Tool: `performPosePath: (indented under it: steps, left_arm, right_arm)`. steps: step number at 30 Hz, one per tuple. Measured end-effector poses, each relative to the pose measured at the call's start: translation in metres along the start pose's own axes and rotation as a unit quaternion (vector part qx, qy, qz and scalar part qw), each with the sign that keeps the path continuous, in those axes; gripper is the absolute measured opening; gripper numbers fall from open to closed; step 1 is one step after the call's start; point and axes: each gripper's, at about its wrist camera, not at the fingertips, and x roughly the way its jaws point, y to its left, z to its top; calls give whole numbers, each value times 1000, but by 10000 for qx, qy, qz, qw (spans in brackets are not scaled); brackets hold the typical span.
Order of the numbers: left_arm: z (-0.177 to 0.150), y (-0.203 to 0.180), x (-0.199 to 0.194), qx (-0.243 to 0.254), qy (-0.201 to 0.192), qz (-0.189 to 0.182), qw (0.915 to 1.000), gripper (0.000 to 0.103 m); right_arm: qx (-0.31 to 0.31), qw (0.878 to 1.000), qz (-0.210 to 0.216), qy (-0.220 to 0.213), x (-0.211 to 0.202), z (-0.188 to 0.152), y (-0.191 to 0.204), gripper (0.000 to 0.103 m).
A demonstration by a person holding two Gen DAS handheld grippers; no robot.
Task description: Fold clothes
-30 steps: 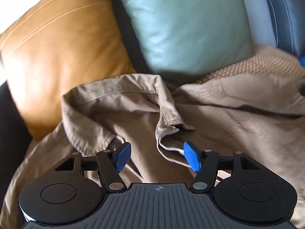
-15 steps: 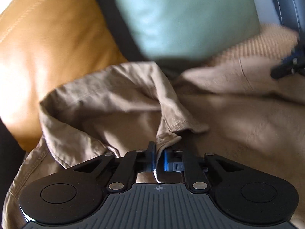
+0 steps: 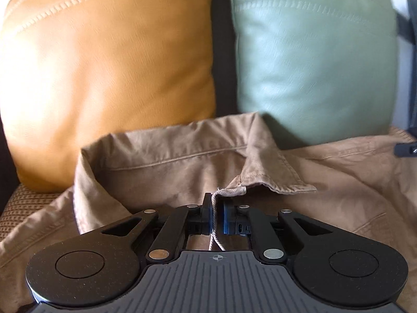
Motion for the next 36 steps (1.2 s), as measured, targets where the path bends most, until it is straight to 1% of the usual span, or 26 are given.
performPosePath:
  steps: [2, 5, 6, 7, 9, 10, 11, 12, 13, 14, 15, 16, 17, 19, 20, 22, 24, 26, 29, 31, 34, 36]
  left_arm:
    - [-4, 0, 19, -26, 83, 35, 10000, 5]
    - [-13, 0, 47, -14, 325, 126, 9994, 8]
    - [-18, 0, 54, 7, 393, 137, 9991, 12]
    - [-20, -1, 56, 20, 366, 174, 9992, 16]
    - [-22, -2, 57, 69, 319, 258, 9991, 28]
    - [-21, 0, 52, 140, 338, 293, 9989, 34]
    - [-21, 2, 46, 216, 359, 327, 9986, 49]
    - [-21, 4, 41, 292, 381, 361, 9982, 55]
    - [-21, 7, 30, 351, 354, 359, 9981, 55]
    - [-22, 10, 15, 420, 280, 380, 9980, 58]
    - [-23, 14, -2, 517, 186, 404, 9977, 58]
    - [-27, 16, -22, 593, 123, 351, 9975, 58]
    - [-32, 17, -44, 662, 69, 281, 9974, 59]
    - [-50, 22, -92, 719, -1, 13, 9974, 60]
    - [-60, 25, -115, 724, 3, -95, 9973, 62]
    - [-87, 25, -157, 807, 63, -351, 9961, 62]
    - [-116, 20, -199, 936, 154, -536, 9940, 62]
    - [-149, 10, -235, 1029, 259, -718, 9918, 62]
    - [-204, -11, -285, 1338, 464, -957, 9853, 62]
    - [-237, -27, -303, 1685, 588, -1013, 9787, 62]
    - [-276, -58, -318, 2298, 590, -829, 9679, 62]
    - [-292, -72, -318, 2575, 484, -690, 9626, 62]
  right_arm:
    - [47, 9998, -152, 82, 19, -4, -2, 1]
    - [110, 9988, -399, 279, 48, -13, -8, 1]
    - [131, 9982, -482, 345, 58, -16, -10, 1]
    - [140, 9975, -561, 410, 68, -20, -12, 1]
    - [71, 9963, -695, 509, 80, -27, -12, 2]
    - [73, 9960, -755, 474, 81, -30, -11, 5]
    - [81, 9957, -810, 437, 81, -32, -11, 6]
    - [109, 9957, -835, 381, 77, -32, -10, 9]
    - [122, 9960, -845, 277, 69, -31, -10, 14]
    - [117, 9960, -877, 139, 56, -30, -9, 21]
    - [85, 9965, -830, -5, 38, -30, -7, 24]
    - [54, 9970, -763, -146, 20, -30, -5, 30]
    - [29, 9977, -622, -272, -1, -33, -1, 34]
    - [-95, 9987, -280, -412, -53, -48, 7, 39]
    - [-178, 9988, -104, -455, -80, -59, 12, 43]
    - [-372, 9981, 118, -473, -132, -90, 25, 48]
    - [-497, 9974, 302, -435, -179, -128, 37, 50]
    - [-474, 9975, 419, -328, -218, -164, 43, 51]
    - [-447, 9983, 362, -103, -260, -215, 57, 51]
    - [-423, 9988, 239, 64, -283, -245, 62, 51]
    - [-507, 9983, -44, 301, -307, -284, 70, 51]
    - [-685, 9965, -158, 451, -317, -304, 76, 51]
